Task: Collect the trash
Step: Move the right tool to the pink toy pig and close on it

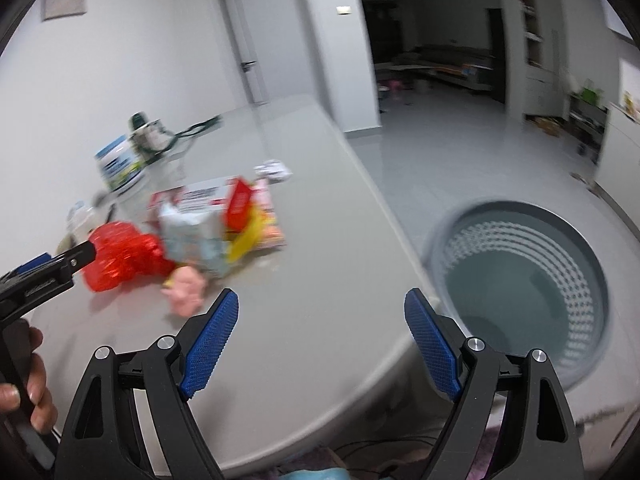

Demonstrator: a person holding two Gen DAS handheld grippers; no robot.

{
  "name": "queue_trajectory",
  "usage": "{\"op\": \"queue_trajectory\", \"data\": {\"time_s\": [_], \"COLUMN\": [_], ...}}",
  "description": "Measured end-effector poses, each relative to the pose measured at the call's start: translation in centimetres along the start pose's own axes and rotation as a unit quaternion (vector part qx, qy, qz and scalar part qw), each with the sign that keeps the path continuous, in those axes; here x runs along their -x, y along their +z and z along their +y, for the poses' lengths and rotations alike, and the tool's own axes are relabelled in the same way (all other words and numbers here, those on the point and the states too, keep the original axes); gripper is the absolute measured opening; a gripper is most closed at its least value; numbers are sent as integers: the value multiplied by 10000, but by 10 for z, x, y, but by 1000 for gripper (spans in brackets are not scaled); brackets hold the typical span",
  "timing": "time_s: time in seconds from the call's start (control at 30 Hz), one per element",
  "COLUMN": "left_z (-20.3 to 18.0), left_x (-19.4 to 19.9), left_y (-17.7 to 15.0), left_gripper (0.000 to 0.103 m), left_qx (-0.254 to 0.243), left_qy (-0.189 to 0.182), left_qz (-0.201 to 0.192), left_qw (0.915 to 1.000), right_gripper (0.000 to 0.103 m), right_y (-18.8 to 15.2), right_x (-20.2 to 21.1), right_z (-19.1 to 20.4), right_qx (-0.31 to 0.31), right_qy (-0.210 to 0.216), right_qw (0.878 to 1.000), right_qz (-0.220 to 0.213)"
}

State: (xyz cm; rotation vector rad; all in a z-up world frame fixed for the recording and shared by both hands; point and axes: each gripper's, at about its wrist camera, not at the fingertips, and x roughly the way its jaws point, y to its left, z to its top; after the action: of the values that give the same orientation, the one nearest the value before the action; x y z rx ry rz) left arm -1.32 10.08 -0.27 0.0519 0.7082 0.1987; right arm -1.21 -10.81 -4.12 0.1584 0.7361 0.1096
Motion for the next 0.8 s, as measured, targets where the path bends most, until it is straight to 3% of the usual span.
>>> {"op": "queue_trajectory", "data": {"time_s": [0.17,0.47,0.8], "left_z": [32,48,53], "left_x": [-11,-34,-51], "left_y": [-5,-10,-10], "left_gripper": [97,97,97], "left_qx": [266,446,458], "left_qy": [162,60,-8], "left_qz": [111,304,407], "left_qw": [9995,9985,9981], "right_gripper": [82,81,81], "right_y": [6,2,3], "right_x": [-22,-58,-88], "right_z": [23,67,95], "right_qx": [180,464,521], "right_qy": [353,688,616], "right_qw": [9990,9945,9926], "right_qz": [220,635,912]}}
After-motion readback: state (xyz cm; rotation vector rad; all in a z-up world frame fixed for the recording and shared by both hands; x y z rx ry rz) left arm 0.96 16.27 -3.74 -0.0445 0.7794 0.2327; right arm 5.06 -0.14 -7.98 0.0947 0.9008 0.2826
